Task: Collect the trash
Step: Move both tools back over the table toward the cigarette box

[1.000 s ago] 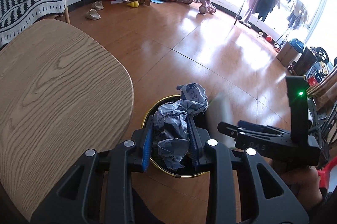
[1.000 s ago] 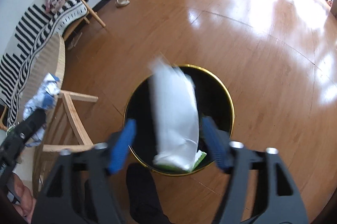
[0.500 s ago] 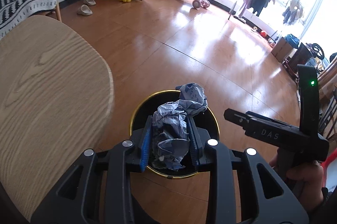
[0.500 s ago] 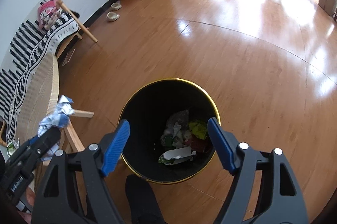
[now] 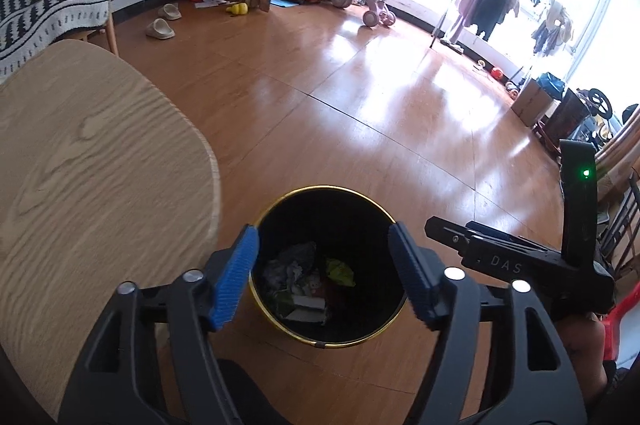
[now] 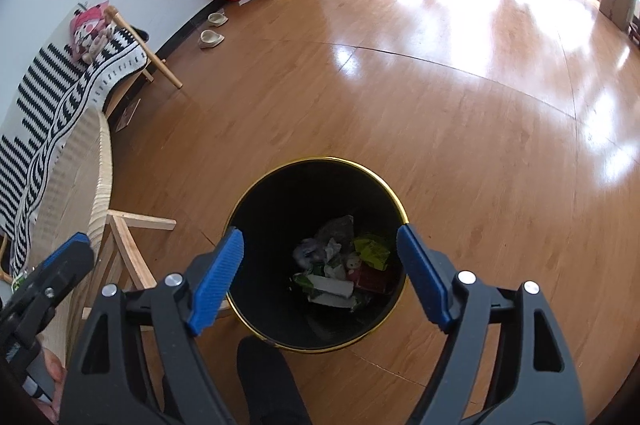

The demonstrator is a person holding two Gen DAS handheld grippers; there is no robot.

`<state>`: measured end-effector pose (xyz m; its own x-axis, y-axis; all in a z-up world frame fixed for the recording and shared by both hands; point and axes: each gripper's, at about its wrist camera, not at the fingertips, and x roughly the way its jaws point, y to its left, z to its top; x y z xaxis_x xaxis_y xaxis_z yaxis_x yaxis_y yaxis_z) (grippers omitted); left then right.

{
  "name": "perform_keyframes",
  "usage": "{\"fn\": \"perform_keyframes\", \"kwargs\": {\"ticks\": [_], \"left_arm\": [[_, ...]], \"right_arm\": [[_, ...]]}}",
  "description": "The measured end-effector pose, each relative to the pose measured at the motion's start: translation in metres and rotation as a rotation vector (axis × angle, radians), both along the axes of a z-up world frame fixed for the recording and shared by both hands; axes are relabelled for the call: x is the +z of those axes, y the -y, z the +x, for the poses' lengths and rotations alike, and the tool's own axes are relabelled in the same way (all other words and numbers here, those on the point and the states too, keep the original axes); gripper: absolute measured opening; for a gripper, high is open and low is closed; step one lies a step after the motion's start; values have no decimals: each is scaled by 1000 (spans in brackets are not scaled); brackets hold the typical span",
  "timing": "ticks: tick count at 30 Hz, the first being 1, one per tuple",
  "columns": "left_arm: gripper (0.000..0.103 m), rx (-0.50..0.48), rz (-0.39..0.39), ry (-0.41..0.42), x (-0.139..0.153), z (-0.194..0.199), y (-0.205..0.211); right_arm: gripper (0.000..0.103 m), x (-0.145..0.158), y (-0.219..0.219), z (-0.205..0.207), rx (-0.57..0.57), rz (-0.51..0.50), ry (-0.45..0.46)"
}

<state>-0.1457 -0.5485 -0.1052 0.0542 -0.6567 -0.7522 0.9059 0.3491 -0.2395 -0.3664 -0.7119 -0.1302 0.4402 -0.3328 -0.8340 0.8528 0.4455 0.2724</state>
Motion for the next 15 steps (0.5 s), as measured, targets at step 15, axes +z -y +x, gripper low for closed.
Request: {"fn": "perform_keyframes", "kwargs": {"ticks": [15], "left_arm": [[93, 465, -62, 98, 83, 148, -205]], "right_arm": [[86, 87, -140, 168, 371, -215, 41]]}}
